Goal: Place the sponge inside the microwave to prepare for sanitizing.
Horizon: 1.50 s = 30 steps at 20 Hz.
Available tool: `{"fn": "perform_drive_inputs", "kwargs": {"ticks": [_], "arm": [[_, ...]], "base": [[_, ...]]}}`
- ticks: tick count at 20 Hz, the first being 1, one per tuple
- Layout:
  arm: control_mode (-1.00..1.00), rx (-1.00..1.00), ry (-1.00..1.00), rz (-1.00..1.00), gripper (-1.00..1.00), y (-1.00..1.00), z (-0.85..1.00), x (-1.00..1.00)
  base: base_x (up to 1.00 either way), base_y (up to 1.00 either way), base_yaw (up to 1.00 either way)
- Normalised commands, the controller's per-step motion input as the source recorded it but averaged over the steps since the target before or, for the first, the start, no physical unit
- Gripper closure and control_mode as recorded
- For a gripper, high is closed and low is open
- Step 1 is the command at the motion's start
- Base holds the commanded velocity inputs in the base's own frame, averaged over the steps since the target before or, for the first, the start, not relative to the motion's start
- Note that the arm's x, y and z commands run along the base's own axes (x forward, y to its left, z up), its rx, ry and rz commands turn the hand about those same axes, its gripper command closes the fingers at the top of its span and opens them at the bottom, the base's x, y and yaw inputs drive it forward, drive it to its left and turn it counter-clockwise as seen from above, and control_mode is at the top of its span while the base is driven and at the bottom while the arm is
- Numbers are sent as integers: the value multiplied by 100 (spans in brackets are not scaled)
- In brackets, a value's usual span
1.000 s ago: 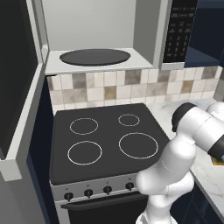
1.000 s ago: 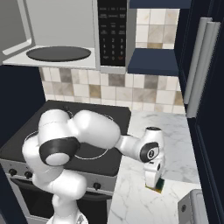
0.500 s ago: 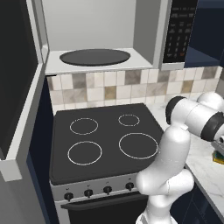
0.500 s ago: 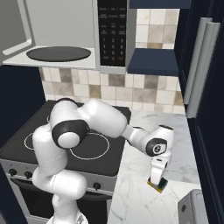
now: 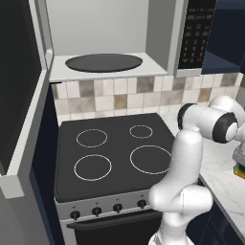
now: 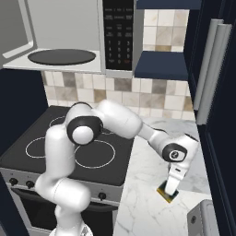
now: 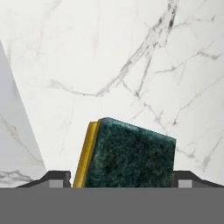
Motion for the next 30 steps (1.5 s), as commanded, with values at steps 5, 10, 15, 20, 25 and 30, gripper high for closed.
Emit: {"fn": "perform_drive_inputs", "kwargs": {"ticks": [5,10,15,20,25,30], "arm": [[-100,14,0,-4,100,19,-26,-31],[-100,3,-9,-5,100,60,-6,-25],[-100,-1,-25,-5,100,77,1,-12],[-100,-20,-29,0,100,76,9,-3],[-100,-35,-12,0,100,71,34,2],[-100,-32,0,0,100,67,37,0]], "base": [[0,0,0],[0,0,0],[0,0,0],[0,0,0],[0,0,0],[0,0,0]]}}
